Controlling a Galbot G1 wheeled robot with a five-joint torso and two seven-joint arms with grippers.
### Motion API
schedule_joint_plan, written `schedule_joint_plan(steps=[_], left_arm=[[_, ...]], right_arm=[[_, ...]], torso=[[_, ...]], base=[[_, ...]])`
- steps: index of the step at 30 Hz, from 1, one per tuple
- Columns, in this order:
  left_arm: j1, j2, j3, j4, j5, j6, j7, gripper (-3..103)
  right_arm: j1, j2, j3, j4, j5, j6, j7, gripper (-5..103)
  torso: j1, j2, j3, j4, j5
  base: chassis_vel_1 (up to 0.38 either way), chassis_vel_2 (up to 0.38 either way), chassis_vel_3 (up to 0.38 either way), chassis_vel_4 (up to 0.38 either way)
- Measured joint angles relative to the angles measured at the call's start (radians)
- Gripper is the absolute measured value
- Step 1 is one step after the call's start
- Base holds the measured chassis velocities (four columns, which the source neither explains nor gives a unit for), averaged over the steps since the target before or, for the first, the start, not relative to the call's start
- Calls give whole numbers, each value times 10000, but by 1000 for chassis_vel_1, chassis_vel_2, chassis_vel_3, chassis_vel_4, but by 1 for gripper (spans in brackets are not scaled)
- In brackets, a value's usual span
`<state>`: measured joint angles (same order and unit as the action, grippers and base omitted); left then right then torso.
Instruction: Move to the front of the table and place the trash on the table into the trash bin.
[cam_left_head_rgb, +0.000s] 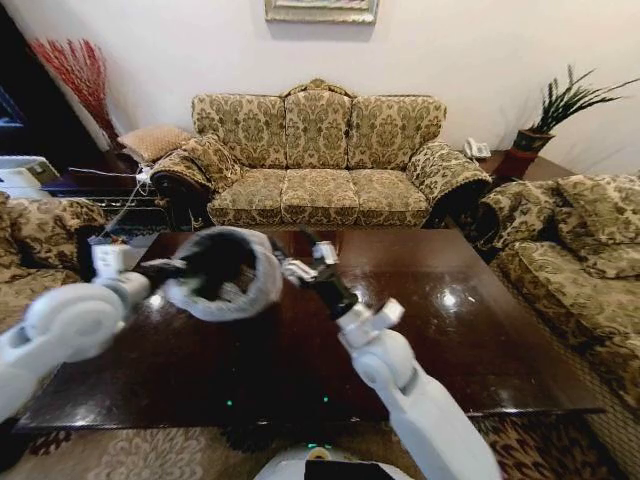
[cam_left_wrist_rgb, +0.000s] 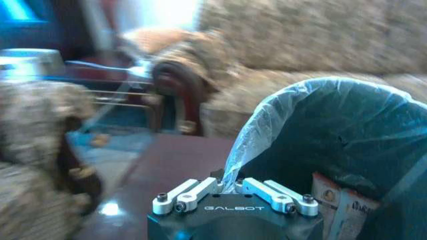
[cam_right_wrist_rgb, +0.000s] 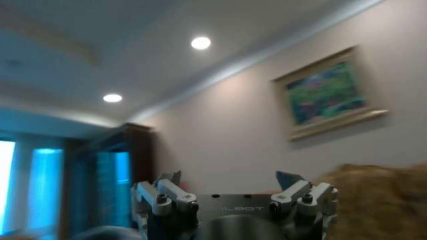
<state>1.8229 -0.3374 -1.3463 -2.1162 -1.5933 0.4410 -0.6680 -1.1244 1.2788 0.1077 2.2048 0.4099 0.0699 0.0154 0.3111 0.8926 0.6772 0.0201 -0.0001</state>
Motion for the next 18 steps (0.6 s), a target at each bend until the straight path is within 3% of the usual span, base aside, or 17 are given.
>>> schedule_joint_plan(steps=[3, 5, 6, 9, 10, 13, 15, 18], left_arm=[[525, -497, -829, 381, 274, -19, -97, 2], [1754, -1220, -1886, 921, 863, -231, 100, 2], [1754, -1220, -1886, 921, 863, -231, 100, 2], [2962, -2265, -2801, 1506, 1520, -736, 699, 2], [2962, -2265, -2801, 1506, 1520, -736, 699, 2], [3535, -3635, -3372, 2281, 2092, -1364, 1206, 2], [3613, -4013, -3513, 2495, 2112, -1540, 1289, 2], [3583, -4501, -3610, 2837, 2115, -1891, 965, 2]], right_arm=[[-571, 104, 653, -1, 96, 178, 112, 99], [-1074, 63, 1166, -98, 332, 475, 33, 100], [-1074, 63, 1166, -98, 332, 475, 33, 100], [-1290, 8, 1599, -266, 444, 749, -28, 100], [-1290, 8, 1599, -266, 444, 749, -28, 100], [-1241, -158, 1976, -480, 686, 883, -102, 100], [-1173, -223, 2007, -559, 798, 924, -114, 100], [-1014, -210, 2006, -724, 866, 1086, -115, 100]], torso=[[0, 0, -1, -2, 2], [1, 0, 0, -3, -1], [1, 0, 0, -3, -1], [2, -2, 0, 1, -4], [2, -2, 0, 1, -4], [3, -2, 0, 5, 0], [2, -2, 0, 5, 0], [-1, -1, -1, 6, -1]], base=[[0, 0, 0, 0], [11, -27, -29, 7], [23, -54, -58, 14], [57, -64, -75, 62], [83, -69, -83, 96], [143, -121, -128, 142], [194, -145, -162, 181], [214, -234, -212, 237]])
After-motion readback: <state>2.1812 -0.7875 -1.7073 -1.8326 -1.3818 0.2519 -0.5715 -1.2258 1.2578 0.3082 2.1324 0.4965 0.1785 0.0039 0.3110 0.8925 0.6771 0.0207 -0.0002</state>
